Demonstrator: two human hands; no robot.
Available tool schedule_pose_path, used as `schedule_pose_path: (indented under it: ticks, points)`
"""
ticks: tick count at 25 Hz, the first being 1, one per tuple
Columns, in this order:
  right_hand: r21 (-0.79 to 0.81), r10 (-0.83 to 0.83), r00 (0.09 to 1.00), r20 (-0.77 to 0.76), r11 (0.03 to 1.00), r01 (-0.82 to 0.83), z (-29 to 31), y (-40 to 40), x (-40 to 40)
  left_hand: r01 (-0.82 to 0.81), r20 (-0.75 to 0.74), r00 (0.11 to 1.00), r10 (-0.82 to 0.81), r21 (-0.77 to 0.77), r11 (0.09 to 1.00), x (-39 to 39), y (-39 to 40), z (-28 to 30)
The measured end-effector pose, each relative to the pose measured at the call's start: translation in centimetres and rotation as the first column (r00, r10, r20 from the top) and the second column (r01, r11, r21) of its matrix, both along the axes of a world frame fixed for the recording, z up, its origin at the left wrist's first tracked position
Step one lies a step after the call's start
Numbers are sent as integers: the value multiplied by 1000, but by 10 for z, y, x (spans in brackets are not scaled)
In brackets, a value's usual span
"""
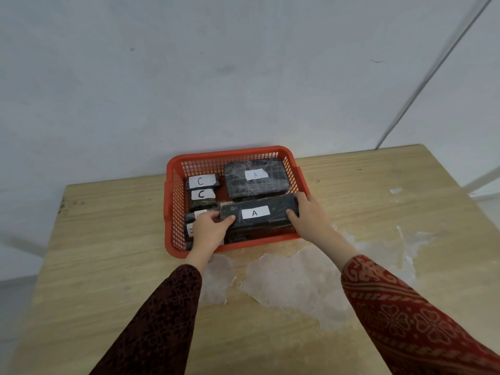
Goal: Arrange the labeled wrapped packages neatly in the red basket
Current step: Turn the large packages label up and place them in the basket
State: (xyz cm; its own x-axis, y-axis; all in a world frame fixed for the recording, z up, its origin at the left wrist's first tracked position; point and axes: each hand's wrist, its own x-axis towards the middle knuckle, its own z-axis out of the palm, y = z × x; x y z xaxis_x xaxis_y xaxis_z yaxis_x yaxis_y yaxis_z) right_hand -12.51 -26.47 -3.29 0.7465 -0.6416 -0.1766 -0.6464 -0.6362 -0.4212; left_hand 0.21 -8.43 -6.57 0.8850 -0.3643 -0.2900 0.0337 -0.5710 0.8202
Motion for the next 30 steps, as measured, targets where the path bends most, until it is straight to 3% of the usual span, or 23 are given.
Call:
schedule_pose_path:
  ticks: [8, 15, 19, 25, 30]
  points:
    - [-112, 114, 972, -206, 984, -139, -7, 6, 15, 119, 124, 985, -124, 51, 992, 0, -2, -9]
    - [-64, 102, 978, -184, 991, -116, -15, 8, 18, 249, 124, 957, -260, 102, 963, 9, -3, -8]
    - [-54, 69, 993, -93, 996, -75, -19, 10, 11, 260, 227, 937, -265, 52, 964, 5, 2, -11]
    - [-1, 112, 966, -234, 993, -115, -25, 12, 16, 341, 115, 919, -376, 244, 908, 8, -10, -14]
    - [-78, 209, 952, -222, 970, -231, -27, 20, 11, 336, 157, 901, -404, 334, 880, 11, -15, -14]
